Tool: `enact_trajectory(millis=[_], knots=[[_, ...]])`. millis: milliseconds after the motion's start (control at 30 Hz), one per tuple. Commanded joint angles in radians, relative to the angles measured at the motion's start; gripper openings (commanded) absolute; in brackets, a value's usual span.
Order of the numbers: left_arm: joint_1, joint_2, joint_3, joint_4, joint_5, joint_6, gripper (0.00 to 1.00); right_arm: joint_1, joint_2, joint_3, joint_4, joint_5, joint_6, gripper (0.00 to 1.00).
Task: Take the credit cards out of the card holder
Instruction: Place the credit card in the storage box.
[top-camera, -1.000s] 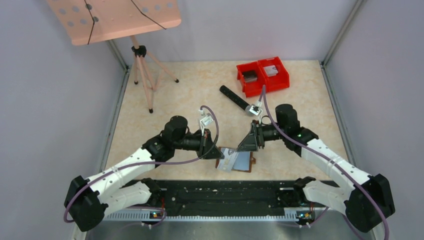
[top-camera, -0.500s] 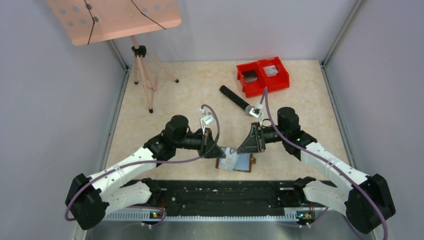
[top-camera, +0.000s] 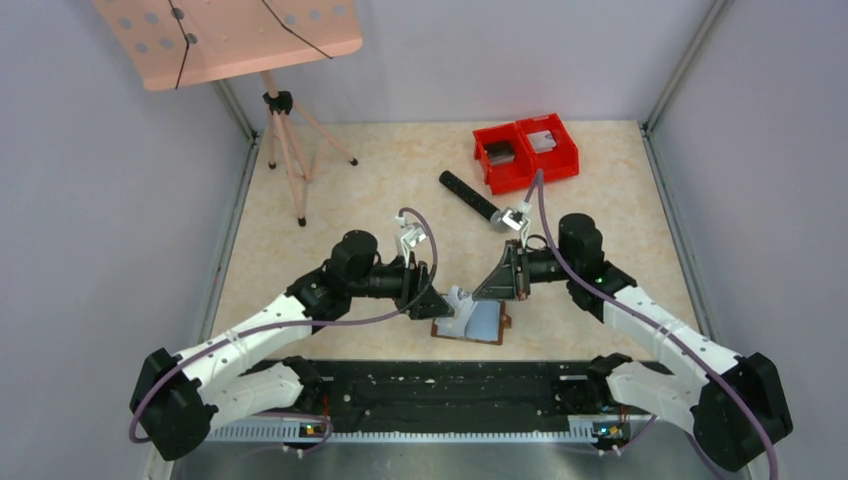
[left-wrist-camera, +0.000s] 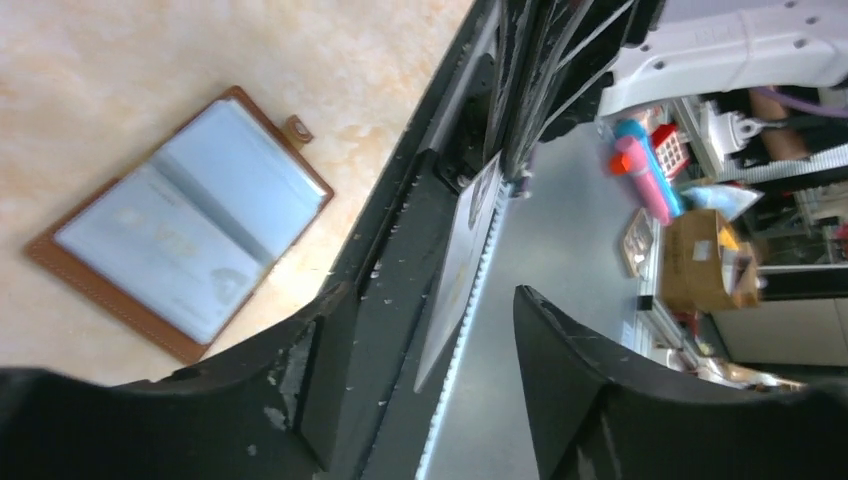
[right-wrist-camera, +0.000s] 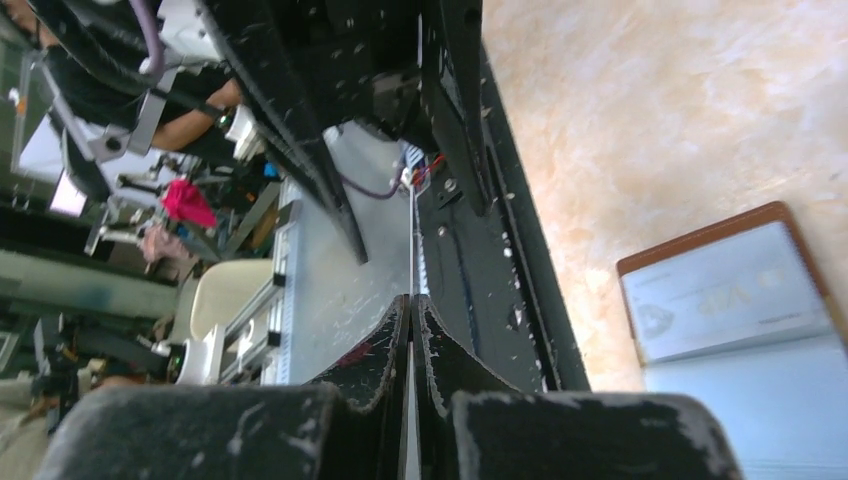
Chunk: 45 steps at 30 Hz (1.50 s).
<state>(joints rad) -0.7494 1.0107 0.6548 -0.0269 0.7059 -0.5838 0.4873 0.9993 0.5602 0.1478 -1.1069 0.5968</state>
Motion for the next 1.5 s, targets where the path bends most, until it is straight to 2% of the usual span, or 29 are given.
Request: enact_trajectory(millis=[0,33,67,200,267,500,633,900,1033,1200,1467], knots=[[0.004,-0.046,0.046,-0.046,-0.125,0.057,0.80,-0.026,0.025,0.118,-0.083,0.150,-0.029,0.00],[0.004,-0.051,0.043,-0.047,-0.142,0.064,0.94,-0.038,0.042,0.147,-0.128,0.179,-0.058,0.00],[0.004,-0.056,0.040,-0.048,-0.155,0.077,0.98,-0.055,0.058,0.173,-0.181,0.200,-0.082,0.00],[0.004,-0.057,0.067,-0.151,-0.292,0.125,0.99,-0.192,0.142,0.270,-0.243,0.203,-0.097,0.00],[0.003,-0.055,0.080,-0.188,-0.334,0.157,0.99,-0.269,0.193,0.333,-0.284,0.253,-0.115,0.00],[0.003,-0.023,0.147,-0.362,-0.630,0.240,0.99,-0.467,0.399,0.597,-0.399,0.591,-0.204,0.00],[0.004,-0.002,0.200,-0.464,-0.821,0.219,0.99,-0.537,0.519,0.752,-0.386,0.722,-0.211,0.00],[0.005,-0.101,0.176,-0.481,-1.024,0.190,0.99,-0.584,0.806,1.036,-0.355,0.849,-0.163,0.00],[0.005,-0.139,0.160,-0.469,-1.009,0.199,0.99,-0.584,0.942,1.166,-0.341,0.834,-0.154,0.00],[0.005,-0.146,0.156,-0.466,-1.011,0.188,0.99,-0.584,1.063,1.253,-0.260,0.823,-0.128,0.00],[0.007,-0.139,0.134,-0.440,-0.984,0.170,0.98,-0.584,1.257,1.447,-0.268,0.734,-0.129,0.00]])
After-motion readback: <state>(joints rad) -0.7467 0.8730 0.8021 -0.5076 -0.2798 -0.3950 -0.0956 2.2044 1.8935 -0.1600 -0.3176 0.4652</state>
